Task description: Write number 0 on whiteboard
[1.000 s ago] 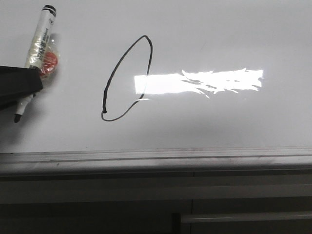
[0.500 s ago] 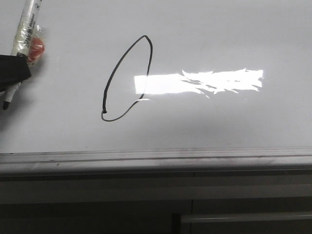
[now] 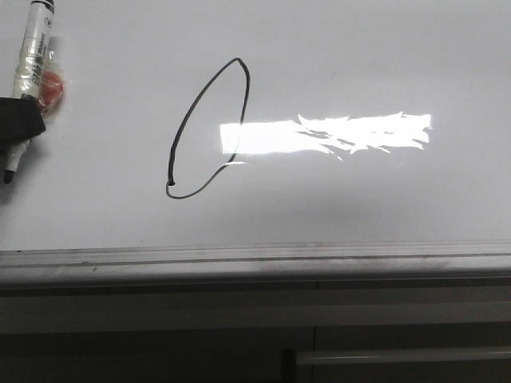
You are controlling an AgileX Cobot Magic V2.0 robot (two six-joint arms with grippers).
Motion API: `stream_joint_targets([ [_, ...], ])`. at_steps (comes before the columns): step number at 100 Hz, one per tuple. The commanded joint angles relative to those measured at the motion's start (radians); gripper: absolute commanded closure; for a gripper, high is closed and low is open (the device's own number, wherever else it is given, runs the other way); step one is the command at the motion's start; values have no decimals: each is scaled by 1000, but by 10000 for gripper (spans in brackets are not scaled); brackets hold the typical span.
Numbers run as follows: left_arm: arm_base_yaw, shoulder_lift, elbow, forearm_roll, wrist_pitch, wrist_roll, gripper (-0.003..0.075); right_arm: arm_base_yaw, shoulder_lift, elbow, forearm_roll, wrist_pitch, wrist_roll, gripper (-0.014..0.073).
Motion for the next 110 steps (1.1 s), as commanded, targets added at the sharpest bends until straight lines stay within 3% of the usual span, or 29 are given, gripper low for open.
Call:
stream_joint_targets([
  [1,1,18,-16,-17,-102,-23,738,-4,-3,-23,26,-52,-9,150],
  [16,1,71,-16,-5,-192,-74,738,-4,-3,-23,26,-52,-9,150],
  [31,1,99,-16,17,-195,-84,718,-4,-3,-23,26,-52,-9,150],
  [38,1,99,-16,24,-195,-84,645,-4,-3,-23,26,-52,-9,150],
  [54,1,99,-16,24,-195,-84,342,-4,-3,-23,26,-52,-9,150],
  [60,1,99,-16,24,-195,-84,284,-4,-3,-23,26,-52,-9,150],
  [110,1,-111,107,-29,-195,-10,281,-4,-3,-23,26,-52,-9,150],
])
